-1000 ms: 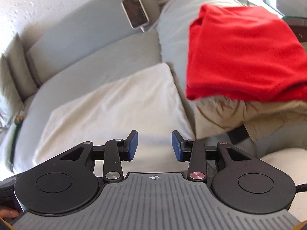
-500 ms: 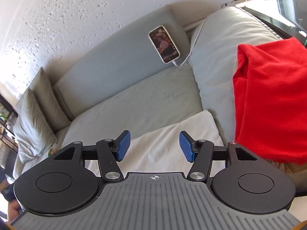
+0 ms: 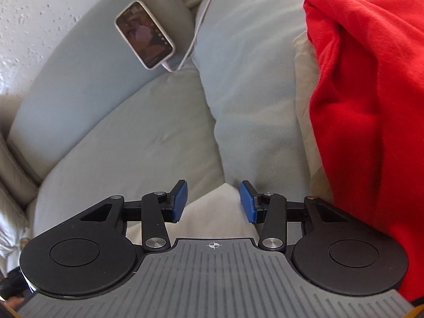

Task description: Fold clothes

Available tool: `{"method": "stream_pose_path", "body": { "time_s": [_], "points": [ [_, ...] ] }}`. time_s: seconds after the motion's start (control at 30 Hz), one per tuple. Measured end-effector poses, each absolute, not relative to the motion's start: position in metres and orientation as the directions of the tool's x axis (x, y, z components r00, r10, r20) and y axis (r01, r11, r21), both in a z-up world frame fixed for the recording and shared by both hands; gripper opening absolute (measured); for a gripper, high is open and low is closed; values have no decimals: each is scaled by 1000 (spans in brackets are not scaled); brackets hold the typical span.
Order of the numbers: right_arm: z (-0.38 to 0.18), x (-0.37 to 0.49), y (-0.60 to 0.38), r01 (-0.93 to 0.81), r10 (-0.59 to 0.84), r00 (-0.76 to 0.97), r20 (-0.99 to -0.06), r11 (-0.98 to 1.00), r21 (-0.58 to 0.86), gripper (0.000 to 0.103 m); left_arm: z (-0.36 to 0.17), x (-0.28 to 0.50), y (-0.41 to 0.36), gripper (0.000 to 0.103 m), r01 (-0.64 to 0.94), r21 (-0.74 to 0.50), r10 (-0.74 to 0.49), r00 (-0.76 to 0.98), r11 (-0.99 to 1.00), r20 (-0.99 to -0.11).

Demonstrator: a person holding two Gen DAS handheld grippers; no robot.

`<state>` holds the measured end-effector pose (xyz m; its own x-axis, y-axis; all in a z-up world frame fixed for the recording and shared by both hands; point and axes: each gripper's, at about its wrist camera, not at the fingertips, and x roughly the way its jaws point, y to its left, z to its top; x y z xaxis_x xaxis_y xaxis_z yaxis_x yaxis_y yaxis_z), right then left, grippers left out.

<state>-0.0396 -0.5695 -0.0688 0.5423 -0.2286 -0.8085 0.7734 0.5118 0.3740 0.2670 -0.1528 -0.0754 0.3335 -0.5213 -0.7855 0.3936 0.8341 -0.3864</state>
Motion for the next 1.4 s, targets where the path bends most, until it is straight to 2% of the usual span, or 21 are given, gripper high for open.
{"method": "stream_pose_path", "body": {
  "time_s": [0.1,0.17,0.2,0.23,0.27,0.3,0.37,0.47,0.53,0.6,0.63,0.73,0.77,0.8,0.83,0.97,1.1,1.33,1.37,1.4],
  "points": [
    [-77,-22,-571,815,-234,459,-857,495,302,45,-80,268,-158,44,407,-412,-545,301,816,-783],
    [-81,-16,-573,819,-218,456,-863,483,310,45,-82,268,-161,43,415,-422,-556,287,806,-780],
    [-84,-15,-574,821,-201,457,-867,469,324,43,-83,267,-163,41,413,-426,-559,286,805,-779],
    [-88,-14,-576,827,-181,456,-871,448,340,41,-84,267,-164,35,417,-425,-560,287,803,-777],
    [-92,-14,-579,835,-165,456,-874,419,357,18,-84,266,-165,9,420,-425,-562,289,802,-775],
    [-95,-16,-580,839,-156,460,-874,398,371,9,-82,264,-165,4,430,-403,-553,315,808,-772],
    [-90,-19,-573,838,-217,471,-855,413,356,7,-78,260,-162,3,453,-356,-540,386,817,-748],
    [-79,-24,-561,841,-336,470,-817,451,298,6,-80,261,-148,3,401,-327,-502,489,856,-713],
    [-80,-22,-557,842,-367,452,-813,477,252,6,-86,258,-151,4,405,-276,-465,504,871,-727],
    [-84,-21,-558,844,-368,439,-820,483,235,6,-91,254,-159,7,409,-225,-428,518,884,-740],
    [-86,-20,-558,845,-365,433,-824,484,229,6,-92,252,-161,13,407,-202,-411,531,891,-741],
    [-79,-20,-556,836,-364,441,-820,499,228,17,-82,250,-169,35,395,-185,-392,547,900,-740],
    [-72,-22,-553,827,-369,452,-812,514,227,28,-73,246,-165,40,387,-176,-384,567,905,-729],
    [-64,-26,-549,817,-375,466,-801,531,227,41,-65,242,-161,40,378,-168,-376,587,910,-717],
    [-55,-31,-543,803,-378,487,-787,549,233,44,-55,232,-155,40,391,-168,-390,606,905,-693],
    [-17,-59,-517,737,-358,588,-725,607,297,45,-7,186,-136,40,461,-200,-473,610,864,-636],
    [22,-105,-482,658,-308,690,-655,644,390,45,36,128,-114,43,517,-251,-545,559,818,-624],
    [71,-183,-433,529,-229,807,-544,689,496,45,64,45,-108,47,630,-282,-638,452,723,-624],
    [72,-188,-428,521,-224,814,-536,691,502,48,60,38,-113,49,643,-272,-638,446,716,-627],
    [69,-189,-423,516,-218,812,-541,700,493,59,50,33,-122,51,646,-233,-616,464,727,-637]
  ]
}}
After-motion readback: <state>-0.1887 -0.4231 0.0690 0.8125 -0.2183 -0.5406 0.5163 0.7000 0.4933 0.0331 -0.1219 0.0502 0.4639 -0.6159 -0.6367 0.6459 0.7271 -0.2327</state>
